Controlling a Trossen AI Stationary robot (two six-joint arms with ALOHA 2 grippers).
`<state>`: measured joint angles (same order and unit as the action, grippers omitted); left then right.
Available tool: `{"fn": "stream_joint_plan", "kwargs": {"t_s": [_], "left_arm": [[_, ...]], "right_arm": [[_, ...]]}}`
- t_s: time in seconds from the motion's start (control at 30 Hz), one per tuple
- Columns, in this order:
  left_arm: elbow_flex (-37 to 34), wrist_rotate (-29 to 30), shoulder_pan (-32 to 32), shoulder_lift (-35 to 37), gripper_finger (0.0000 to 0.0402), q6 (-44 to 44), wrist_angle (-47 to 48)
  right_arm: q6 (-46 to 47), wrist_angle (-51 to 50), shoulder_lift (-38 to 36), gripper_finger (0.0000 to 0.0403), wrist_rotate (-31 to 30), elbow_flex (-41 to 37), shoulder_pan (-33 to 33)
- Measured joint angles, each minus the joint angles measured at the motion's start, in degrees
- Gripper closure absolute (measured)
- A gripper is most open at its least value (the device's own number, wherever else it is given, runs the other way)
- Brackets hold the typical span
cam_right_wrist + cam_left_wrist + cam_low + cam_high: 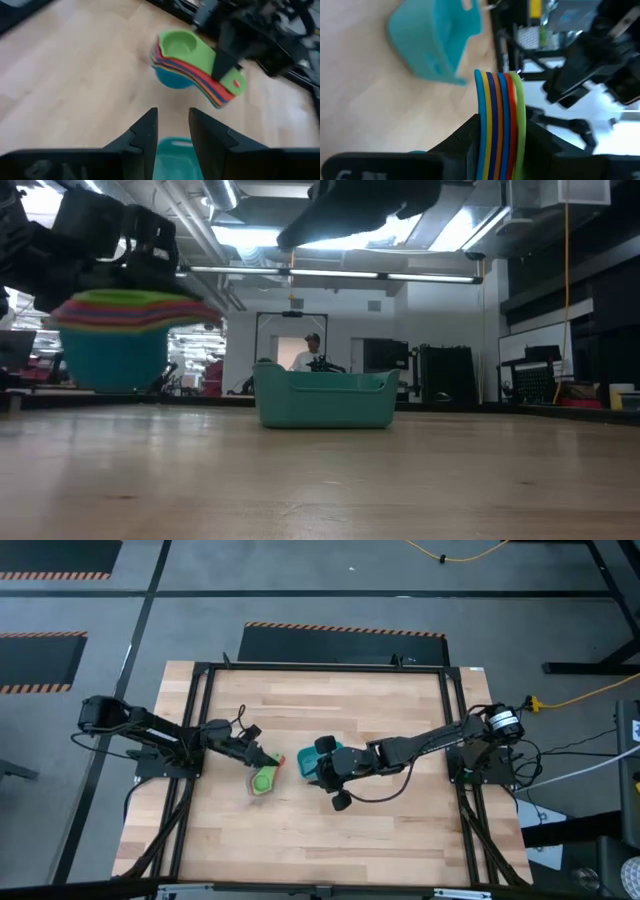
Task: Nest measuring cups in basket
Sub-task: Put the stacked measuring cups into the green bin
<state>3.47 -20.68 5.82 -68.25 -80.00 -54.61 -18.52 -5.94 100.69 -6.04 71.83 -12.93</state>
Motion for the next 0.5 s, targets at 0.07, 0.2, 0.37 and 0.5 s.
{"fn": "stream_joint_plan", "kwargs": {"t_s": [0.07, 0.2, 0.37, 0.5], "left_arm": [[0.0, 1.0, 0.0, 0.0, 0.0294, -0.9, -2.5], [0.1, 5.8, 0.0, 0.0, 0.0294, -2.4, -7.0], [5.1, 9.6, 0.0, 0.0, 0.0294, -2.0, -6.9], [12.2, 9.6, 0.0, 0.0, 0.0294, 2.3, -2.7]], "right_arm": [[-0.1, -1.0, -0.6, 0.0288, -2.7, 0.0, 0.0], [-0.8, -6.6, -2.5, 0.0288, -7.5, 0.1, 0.0], [-0.8, -13.4, -5.5, 0.0288, -7.9, 0.1, 0.0], [-0.7, -16.4, -7.6, 0.0288, -7.9, 0.1, 0.1]]}}
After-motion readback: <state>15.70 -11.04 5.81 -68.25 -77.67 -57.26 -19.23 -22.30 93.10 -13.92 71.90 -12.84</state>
